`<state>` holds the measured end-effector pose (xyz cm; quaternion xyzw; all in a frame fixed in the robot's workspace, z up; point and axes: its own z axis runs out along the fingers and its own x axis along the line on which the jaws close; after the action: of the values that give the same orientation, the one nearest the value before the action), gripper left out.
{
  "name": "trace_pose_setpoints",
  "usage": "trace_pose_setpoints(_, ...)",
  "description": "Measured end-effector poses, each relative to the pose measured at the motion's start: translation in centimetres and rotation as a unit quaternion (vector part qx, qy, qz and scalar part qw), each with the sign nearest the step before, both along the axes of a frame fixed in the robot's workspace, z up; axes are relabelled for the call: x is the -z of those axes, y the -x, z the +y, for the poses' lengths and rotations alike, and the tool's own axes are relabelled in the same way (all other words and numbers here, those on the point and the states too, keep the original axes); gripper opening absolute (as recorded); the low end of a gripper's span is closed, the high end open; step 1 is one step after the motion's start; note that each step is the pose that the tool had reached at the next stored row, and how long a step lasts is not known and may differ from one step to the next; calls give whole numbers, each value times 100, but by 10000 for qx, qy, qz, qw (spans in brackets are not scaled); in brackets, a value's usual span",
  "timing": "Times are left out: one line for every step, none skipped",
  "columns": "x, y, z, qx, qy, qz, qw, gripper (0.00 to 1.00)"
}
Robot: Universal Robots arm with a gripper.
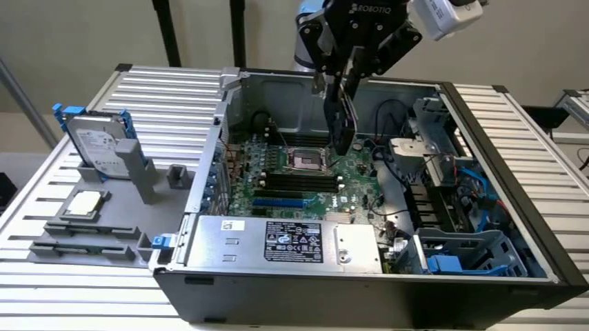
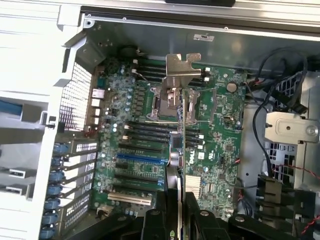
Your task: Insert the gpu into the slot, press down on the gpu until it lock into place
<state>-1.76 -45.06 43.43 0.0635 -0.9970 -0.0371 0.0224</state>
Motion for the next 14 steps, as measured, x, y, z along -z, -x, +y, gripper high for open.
trace_pose_setpoints(1,0,0,-93,0,0,10000,26)
trace_pose_setpoints(2,0,0,-182,0,0,9998,26)
trace_pose_setpoints(3,0,0,-275,0,0,9996,26)
trace_pose_setpoints(4,0,0,-362,0,0,9993,26)
trace_pose_setpoints(5,0,0,-455,0,0,9990,26)
trace_pose_setpoints(6,0,0,-547,0,0,9985,26)
trace_pose_setpoints(8,0,0,-637,-1,0,9980,26)
trace_pose_setpoints(9,0,0,-727,-1,0,9974,26)
trace_pose_setpoints(10,0,0,-816,0,0,9967,26)
trace_pose_setpoints(11,0,0,-906,0,0,9959,26)
trace_pose_setpoints(12,0,0,-996,0,0,9950,26)
trace_pose_setpoints(14,0,0,-1090,0,0,9940,26)
trace_pose_setpoints(16,0,0,-1183,0,0,9930,26)
trace_pose_setpoints(18,0,0,-1269,-1,0,9919,26)
